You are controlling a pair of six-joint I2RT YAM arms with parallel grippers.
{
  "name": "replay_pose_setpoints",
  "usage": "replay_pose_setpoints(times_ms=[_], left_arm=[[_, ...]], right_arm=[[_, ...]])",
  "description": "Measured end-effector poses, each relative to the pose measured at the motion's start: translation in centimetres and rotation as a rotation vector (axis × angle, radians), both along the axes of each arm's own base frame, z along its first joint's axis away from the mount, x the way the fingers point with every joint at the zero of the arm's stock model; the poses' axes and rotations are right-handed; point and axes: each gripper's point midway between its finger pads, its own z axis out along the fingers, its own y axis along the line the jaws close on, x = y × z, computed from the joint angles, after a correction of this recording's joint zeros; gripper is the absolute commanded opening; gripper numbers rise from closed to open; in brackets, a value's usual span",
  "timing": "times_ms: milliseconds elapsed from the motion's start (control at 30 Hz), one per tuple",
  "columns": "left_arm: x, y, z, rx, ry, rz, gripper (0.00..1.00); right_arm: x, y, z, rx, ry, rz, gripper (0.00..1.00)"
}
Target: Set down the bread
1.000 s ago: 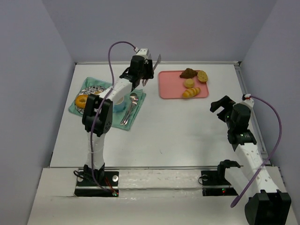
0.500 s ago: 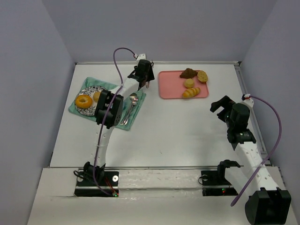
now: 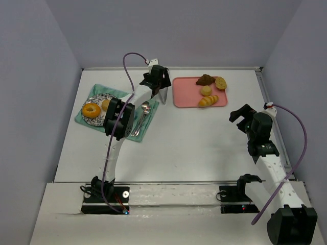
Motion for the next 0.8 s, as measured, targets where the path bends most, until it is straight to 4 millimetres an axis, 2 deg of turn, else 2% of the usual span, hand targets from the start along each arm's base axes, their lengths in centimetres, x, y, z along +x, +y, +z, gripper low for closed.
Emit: replay_pose_setpoints(times_ms=[167,300,367,467,533,600,700,733,800], left_arm=[[-0.5,-0.3,0.4,0.002,0.009,-0.017,0.99],[-1.8,0.1,3.6,0.001,-0.013,-0.033,0.99],[-3.0,0.3,6.2,-0.004,-0.043,-0.046,0.99],[-7.0,1.3,12.0,-0.018,-0.137,-0.067,0.99],[-10.5,2.0,14.5,-0.025,-0.185,-0.079,0.99],[-15.0,2.5,18.1,-0.058,-0.269,-0.102,0.99],[-20.3,3.5,19.5,-0.097,-0.335,-0.124,0.99],[-22.2,4.6,18.9,-0.101,-0.34,-0.116,0.99],[-24.2,6.4,17.6,-0.103,-0.339,-0.095,0.99]], right_arm=[[-0.1,0.0,0.4,0.0,-0.013,0.0,1.0],[-0.2,0.0,0.6,0.0,-0.021,0.0,1.0],[-0.2,0.0,0.8,0.001,-0.027,-0.001,1.0],[-0.2,0.0,0.7,0.0,-0.025,-0.001,1.0],[-0.2,-0.1,0.7,0.001,-0.024,-0.006,1.0],[-0.2,-0.2,0.7,0.001,-0.024,-0.011,1.0],[-0.2,-0.2,0.7,0.006,-0.023,-0.019,1.0],[-0.2,-0.3,0.7,0.01,-0.023,-0.023,1.0],[-0.2,-0.3,0.7,0.017,-0.025,-0.03,1.0]])
